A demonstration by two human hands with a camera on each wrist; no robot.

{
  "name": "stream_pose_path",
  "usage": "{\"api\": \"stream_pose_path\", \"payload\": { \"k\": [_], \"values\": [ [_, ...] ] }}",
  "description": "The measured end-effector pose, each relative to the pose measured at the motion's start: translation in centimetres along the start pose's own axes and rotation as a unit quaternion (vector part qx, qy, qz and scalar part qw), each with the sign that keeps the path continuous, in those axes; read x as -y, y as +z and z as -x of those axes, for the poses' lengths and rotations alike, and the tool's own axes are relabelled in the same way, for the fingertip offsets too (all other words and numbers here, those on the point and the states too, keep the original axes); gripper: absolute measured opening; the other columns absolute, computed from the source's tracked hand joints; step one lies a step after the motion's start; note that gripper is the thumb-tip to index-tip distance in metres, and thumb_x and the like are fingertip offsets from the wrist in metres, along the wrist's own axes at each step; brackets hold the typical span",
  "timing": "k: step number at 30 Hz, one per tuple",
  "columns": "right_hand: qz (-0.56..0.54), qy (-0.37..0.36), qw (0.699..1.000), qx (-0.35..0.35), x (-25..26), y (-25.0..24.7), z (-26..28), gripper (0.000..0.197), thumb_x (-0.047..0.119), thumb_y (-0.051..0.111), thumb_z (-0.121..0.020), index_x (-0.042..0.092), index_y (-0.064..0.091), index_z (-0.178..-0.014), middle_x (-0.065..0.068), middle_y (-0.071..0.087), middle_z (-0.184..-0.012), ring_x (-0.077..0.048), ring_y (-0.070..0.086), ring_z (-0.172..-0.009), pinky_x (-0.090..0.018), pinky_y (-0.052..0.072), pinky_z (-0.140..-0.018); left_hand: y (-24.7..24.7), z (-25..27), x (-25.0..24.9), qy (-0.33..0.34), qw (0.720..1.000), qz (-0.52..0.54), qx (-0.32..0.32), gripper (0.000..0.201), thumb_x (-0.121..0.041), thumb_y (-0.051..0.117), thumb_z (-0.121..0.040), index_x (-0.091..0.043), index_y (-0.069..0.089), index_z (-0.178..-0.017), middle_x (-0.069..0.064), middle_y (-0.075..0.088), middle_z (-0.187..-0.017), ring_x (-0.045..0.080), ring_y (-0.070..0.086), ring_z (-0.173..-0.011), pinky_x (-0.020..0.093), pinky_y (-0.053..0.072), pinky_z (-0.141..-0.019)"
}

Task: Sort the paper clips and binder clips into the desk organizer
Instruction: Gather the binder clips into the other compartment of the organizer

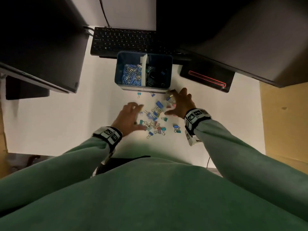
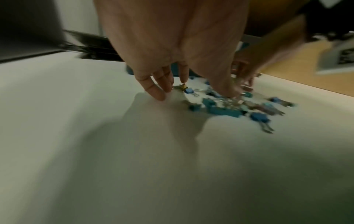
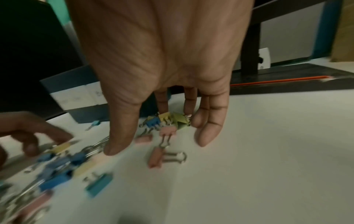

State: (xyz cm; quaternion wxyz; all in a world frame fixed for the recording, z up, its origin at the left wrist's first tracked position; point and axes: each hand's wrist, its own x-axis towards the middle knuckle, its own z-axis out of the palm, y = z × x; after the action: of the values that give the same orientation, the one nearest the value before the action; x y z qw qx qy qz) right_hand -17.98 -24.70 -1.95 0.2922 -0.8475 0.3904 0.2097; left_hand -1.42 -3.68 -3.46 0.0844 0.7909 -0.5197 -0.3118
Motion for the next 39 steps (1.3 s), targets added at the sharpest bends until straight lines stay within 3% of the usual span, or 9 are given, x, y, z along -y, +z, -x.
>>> {"api": "stream_pose_path", "payload": {
  "k": [3,8,14,21,27,31,35,37,39],
  "values": [
    [0.007,-0.024,1.000,0.012,1.2,1.8,0.8,0.087,0.041,0.084,-0.065,0.031,0.034,-0.135,-0.013,0.028,-0.131,-0.037,0.042,-0.109,-0.047,0.050,-0.086,1.7,-0.5,-1.9,0.039,0.998,-0.040,0.038,0.117,-0.062,0.079,-0.058,-0.024,0.017,-0.149,0.012,0.024,-0.143,0.030,0.036,-0.120,0.043,0.041,-0.099],
    [0.034,-0.063,0.997,0.008,2.7,3.9,1.5,0.063,0.030,0.071,-0.077,0.021,0.040,-0.131,-0.018,0.034,-0.125,-0.042,0.050,-0.100,-0.046,0.049,-0.085,1.8,-2.7,-3.8,0.033,0.999,0.037,0.017,0.073,-0.036,0.076,-0.074,-0.017,0.043,-0.136,0.012,0.035,-0.123,0.029,0.046,-0.105,0.043,0.050,-0.089],
    [0.000,-0.067,0.998,0.009,2.0,3.7,1.9,0.057,0.032,0.066,-0.082,0.017,0.040,-0.131,-0.014,0.039,-0.124,-0.035,0.053,-0.101,-0.040,0.048,-0.083,0.5,-2.9,-4.1,0.022,0.995,0.098,0.004,0.024,-0.013,0.070,-0.081,-0.009,0.064,-0.104,0.015,0.052,-0.104,0.031,0.057,-0.090,0.023,0.041,-0.080],
    [-0.058,-0.044,0.997,-0.020,0.5,3.5,3.0,0.048,0.022,0.065,-0.082,0.018,0.044,-0.125,-0.010,0.043,-0.114,-0.034,0.058,-0.090,-0.037,0.050,-0.075,-3.8,-1.4,-4.8,0.012,0.971,0.237,-0.033,0.012,-0.012,0.072,-0.082,-0.017,0.068,-0.093,0.006,0.062,-0.098,0.018,0.060,-0.084,0.025,0.052,-0.076],
    [-0.017,-0.035,0.999,0.020,1.1,3.1,2.8,0.046,0.022,0.070,-0.083,0.012,0.049,-0.122,-0.013,0.040,-0.120,-0.037,0.059,-0.096,-0.040,0.051,-0.086,-10.5,-5.7,-8.3,0.044,0.947,0.268,-0.170,0.014,-0.018,0.069,-0.086,-0.016,0.067,-0.100,-0.001,0.060,-0.100,0.012,0.060,-0.085,0.022,0.053,-0.077],
    [-0.018,-0.043,0.999,0.029,1.4,3.1,2.8,0.044,0.019,0.072,-0.080,0.010,0.049,-0.116,-0.014,0.039,-0.118,-0.037,0.059,-0.093,-0.044,0.052,-0.086,-11.0,-8.5,-8.4,0.051,0.986,0.093,-0.127,0.027,-0.020,0.066,-0.087,-0.020,0.064,-0.114,0.008,0.051,-0.119,0.018,0.055,-0.101,0.027,0.044,-0.097],
    [-0.037,-0.071,0.996,0.029,1.1,3.1,3.0,0.028,0.007,0.063,-0.082,0.009,0.048,-0.106,-0.009,0.048,-0.104,-0.028,0.053,-0.089,-0.037,0.046,-0.076,-9.4,-5.3,-7.7,0.070,0.974,0.104,-0.186,0.026,-0.017,0.063,-0.088,-0.018,0.062,-0.114,0.003,0.048,-0.118,0.010,0.052,-0.094,0.028,0.047,-0.096],
    [-0.098,-0.062,0.993,0.013,0.5,2.9,3.3,0.019,0.001,0.059,-0.081,0.012,0.048,-0.093,-0.005,0.053,-0.091,-0.026,0.053,-0.080,-0.032,0.042,-0.066,-7.5,-3.2,-6.8,0.062,0.988,0.096,-0.101,0.035,-0.029,0.068,-0.085,-0.021,0.059,-0.118,0.005,0.048,-0.123,0.015,0.054,-0.100,0.037,0.049,-0.096],
    [-0.200,-0.047,0.978,-0.023,0.1,1.8,3.5,0.017,0.000,0.061,-0.081,0.012,0.050,-0.087,-0.005,0.061,-0.085,-0.026,0.061,-0.073,-0.032,0.047,-0.061,-5.1,-2.4,-5.3,0.024,0.998,0.020,0.053,0.085,-0.053,0.074,-0.073,-0.028,0.034,-0.143,0.009,0.023,-0.149,0.027,0.033,-0.131,0.043,0.034,-0.111]
  ]
}}
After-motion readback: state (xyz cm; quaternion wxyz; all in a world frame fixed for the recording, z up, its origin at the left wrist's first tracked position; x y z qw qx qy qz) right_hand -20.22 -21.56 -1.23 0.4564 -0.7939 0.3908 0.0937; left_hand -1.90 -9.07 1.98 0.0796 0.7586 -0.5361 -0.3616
